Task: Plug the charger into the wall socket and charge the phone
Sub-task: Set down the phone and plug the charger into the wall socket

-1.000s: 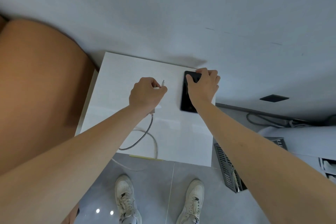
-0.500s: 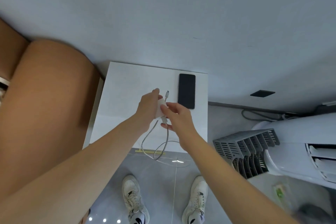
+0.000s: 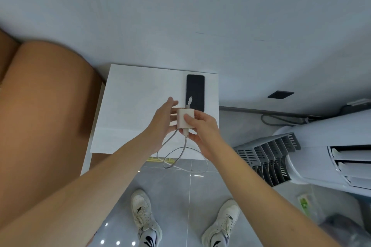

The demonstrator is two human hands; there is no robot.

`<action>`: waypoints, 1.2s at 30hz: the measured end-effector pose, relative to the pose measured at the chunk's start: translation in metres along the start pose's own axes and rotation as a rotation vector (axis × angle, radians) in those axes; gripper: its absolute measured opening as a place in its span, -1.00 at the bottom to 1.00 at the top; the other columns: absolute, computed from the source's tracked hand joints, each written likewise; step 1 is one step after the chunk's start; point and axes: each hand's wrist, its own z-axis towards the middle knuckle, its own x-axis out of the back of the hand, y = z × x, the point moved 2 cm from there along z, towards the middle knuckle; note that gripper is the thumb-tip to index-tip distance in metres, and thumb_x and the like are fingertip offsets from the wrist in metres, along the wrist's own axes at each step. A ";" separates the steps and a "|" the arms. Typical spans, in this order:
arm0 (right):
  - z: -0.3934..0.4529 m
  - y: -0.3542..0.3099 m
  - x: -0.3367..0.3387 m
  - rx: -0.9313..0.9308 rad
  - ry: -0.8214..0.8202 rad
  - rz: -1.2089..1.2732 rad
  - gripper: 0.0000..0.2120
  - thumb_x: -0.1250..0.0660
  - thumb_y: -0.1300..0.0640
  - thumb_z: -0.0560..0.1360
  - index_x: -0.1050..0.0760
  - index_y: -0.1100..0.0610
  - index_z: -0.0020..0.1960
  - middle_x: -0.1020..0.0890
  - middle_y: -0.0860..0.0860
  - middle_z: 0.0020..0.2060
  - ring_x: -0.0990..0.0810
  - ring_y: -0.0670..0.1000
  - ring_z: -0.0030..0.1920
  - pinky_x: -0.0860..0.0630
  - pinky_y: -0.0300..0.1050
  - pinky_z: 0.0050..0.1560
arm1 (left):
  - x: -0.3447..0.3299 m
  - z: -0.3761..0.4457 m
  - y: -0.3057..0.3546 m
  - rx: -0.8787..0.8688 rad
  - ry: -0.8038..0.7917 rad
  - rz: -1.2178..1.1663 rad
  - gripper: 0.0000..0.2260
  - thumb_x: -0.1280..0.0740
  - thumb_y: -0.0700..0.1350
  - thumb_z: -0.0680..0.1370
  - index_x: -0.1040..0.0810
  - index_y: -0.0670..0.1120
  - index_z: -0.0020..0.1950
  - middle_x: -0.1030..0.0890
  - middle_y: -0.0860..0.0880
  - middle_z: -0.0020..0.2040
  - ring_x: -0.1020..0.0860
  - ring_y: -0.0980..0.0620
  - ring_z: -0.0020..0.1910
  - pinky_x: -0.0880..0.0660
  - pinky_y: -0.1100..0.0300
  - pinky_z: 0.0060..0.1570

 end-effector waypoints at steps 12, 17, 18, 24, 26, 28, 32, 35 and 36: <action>-0.014 -0.033 0.112 0.029 0.016 0.048 -0.76 -0.42 0.26 0.62 -0.62 0.24 0.28 -0.74 0.17 0.11 -0.73 0.10 0.01 -0.71 -0.01 0.05 | -0.065 -0.008 -0.046 -0.090 0.133 0.307 -0.80 -0.30 -0.20 0.65 -0.73 -0.17 -0.01 -0.42 -0.02 -0.39 -0.37 0.05 -0.43 -0.44 0.21 -0.47; -0.005 -0.047 0.190 0.036 0.119 -0.044 -0.82 -0.42 0.27 0.62 -0.62 0.13 0.20 -0.72 0.07 0.04 -0.71 0.09 0.01 -0.70 0.14 0.17 | -0.093 -0.002 -0.060 -0.143 0.208 0.272 -0.79 -0.27 -0.10 0.69 -0.65 -0.17 0.05 -0.35 -0.02 -0.38 -0.31 0.03 -0.44 -0.37 0.19 -0.48; -0.001 -0.050 0.206 0.042 0.142 -0.034 -0.82 -0.41 0.27 0.63 -0.59 0.13 0.21 -0.68 0.09 0.09 -0.68 0.10 0.07 -0.72 0.14 0.12 | -0.101 0.001 -0.063 -0.154 0.198 0.268 -0.78 -0.26 -0.10 0.69 -0.65 -0.17 0.05 -0.35 -0.02 -0.41 -0.32 0.03 -0.45 -0.38 0.19 -0.48; 0.042 -0.056 0.298 0.223 0.418 -0.280 -0.77 -0.45 0.20 0.61 -0.49 0.08 0.22 -0.57 0.09 0.21 -0.71 0.06 0.00 -0.72 -0.20 -0.23 | -0.163 0.038 -0.083 -0.312 0.053 0.347 -0.70 -0.22 -0.10 0.72 -0.63 -0.23 -0.06 -0.45 0.00 -0.53 -0.44 0.08 -0.53 -0.65 0.11 -0.42; 0.062 -0.055 0.328 0.261 0.530 -0.385 -0.72 -0.50 0.16 0.57 -0.49 0.11 0.21 -0.59 0.10 0.19 -0.75 0.02 -0.18 -0.70 -0.21 -0.26 | -0.181 0.057 -0.088 -0.389 0.023 0.433 -0.73 -0.23 -0.14 0.71 -0.65 -0.20 -0.06 -0.53 -0.06 -0.51 -0.51 0.04 -0.52 -0.68 0.09 -0.37; 0.081 -0.053 0.353 0.293 0.627 -0.452 -0.69 -0.54 0.13 0.54 -0.53 0.17 0.20 -0.63 0.14 0.15 -0.77 0.07 -0.22 -0.70 -0.16 -0.24 | -0.195 0.078 -0.092 -0.451 -0.007 0.494 -0.76 -0.25 -0.15 0.69 -0.65 -0.19 -0.06 -0.60 -0.12 -0.49 -0.56 -0.01 -0.51 -0.68 0.07 -0.34; 0.119 -0.050 0.394 0.436 0.749 -0.530 -0.74 -0.56 0.09 0.49 -0.55 0.15 0.06 -0.64 0.05 -0.08 -0.67 -0.10 -0.40 -0.75 -0.04 -0.23 | -0.222 0.127 -0.100 -0.508 -0.046 0.598 -0.75 -0.26 -0.10 0.66 -0.64 -0.16 -0.12 -0.66 -0.21 -0.47 -0.58 -0.07 -0.48 -0.63 0.00 -0.23; 0.150 -0.048 0.417 0.515 0.810 -0.555 -0.77 -0.56 0.11 0.48 -0.53 0.10 0.00 -0.56 -0.09 -0.24 -0.59 -0.12 -0.34 -0.76 0.16 -0.14 | -0.247 0.164 -0.104 -0.481 -0.097 0.652 -0.73 -0.24 -0.08 0.66 -0.63 -0.18 -0.12 -0.70 -0.17 -0.46 -0.64 -0.07 -0.47 -0.66 0.08 -0.37; 0.161 -0.047 0.423 0.528 0.826 -0.573 -0.78 -0.56 0.12 0.47 -0.53 0.09 -0.01 -0.56 -0.09 -0.26 -0.59 -0.12 -0.34 -0.75 0.16 -0.14 | -0.255 0.175 -0.105 -0.484 -0.118 0.686 -0.72 -0.23 -0.08 0.67 -0.62 -0.18 -0.11 -0.71 -0.16 -0.44 -0.66 -0.06 -0.47 -0.66 0.12 -0.41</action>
